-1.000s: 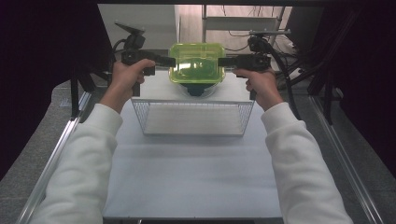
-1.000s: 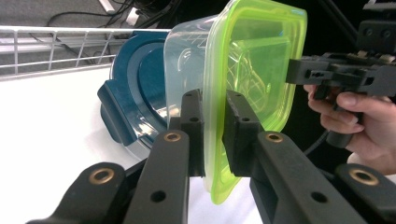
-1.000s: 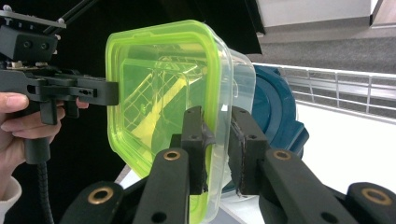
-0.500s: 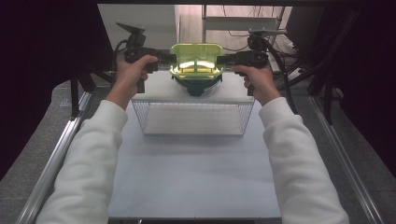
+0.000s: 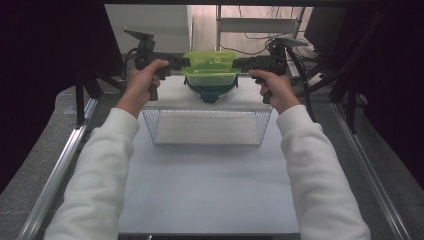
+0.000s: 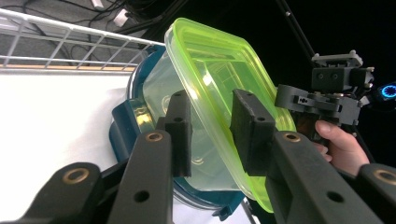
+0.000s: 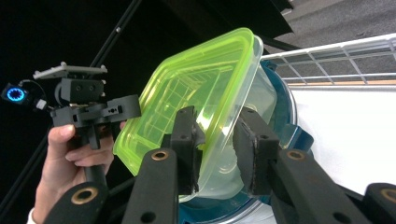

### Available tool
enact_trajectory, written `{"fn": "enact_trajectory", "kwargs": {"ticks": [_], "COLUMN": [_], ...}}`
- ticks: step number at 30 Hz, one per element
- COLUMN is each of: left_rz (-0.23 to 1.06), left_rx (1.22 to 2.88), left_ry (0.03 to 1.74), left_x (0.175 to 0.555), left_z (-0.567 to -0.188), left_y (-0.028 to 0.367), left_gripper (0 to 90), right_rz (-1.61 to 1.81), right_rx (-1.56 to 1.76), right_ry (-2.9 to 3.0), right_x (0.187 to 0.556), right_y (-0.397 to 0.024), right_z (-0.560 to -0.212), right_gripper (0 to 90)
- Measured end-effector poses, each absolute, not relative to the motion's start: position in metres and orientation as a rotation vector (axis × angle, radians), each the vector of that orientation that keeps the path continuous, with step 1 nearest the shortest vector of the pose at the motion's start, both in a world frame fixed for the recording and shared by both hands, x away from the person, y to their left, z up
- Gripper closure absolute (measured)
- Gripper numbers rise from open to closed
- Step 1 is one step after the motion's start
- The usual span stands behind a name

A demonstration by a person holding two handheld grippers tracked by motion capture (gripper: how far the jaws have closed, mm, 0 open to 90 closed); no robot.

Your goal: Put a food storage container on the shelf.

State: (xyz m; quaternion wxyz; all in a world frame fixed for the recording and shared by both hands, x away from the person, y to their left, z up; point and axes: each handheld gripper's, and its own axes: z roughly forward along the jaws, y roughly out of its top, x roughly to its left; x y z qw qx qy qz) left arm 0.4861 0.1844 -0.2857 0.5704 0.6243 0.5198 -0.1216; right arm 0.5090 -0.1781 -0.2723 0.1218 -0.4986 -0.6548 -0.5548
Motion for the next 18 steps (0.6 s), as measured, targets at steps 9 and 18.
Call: {"fn": "enact_trajectory", "kwargs": {"ticks": [9,18], "left_rz": [-0.145,0.021], "left_rx": [1.469,1.538], "left_ry": [1.192,1.103], "left_x": [0.48,0.452], "left_z": [-0.28,-0.264], "left_y": [0.18,0.188], "left_gripper": [42.4,28.7], "right_rz": [-1.727,-1.793], "right_rx": [-1.52,-1.429], "right_ry": [-1.966,-2.217], "right_x": [0.499,0.479], "right_y": [-0.182,-0.193], "right_z": [-0.266,-0.256], "right_gripper": [44.6,37.3]}}
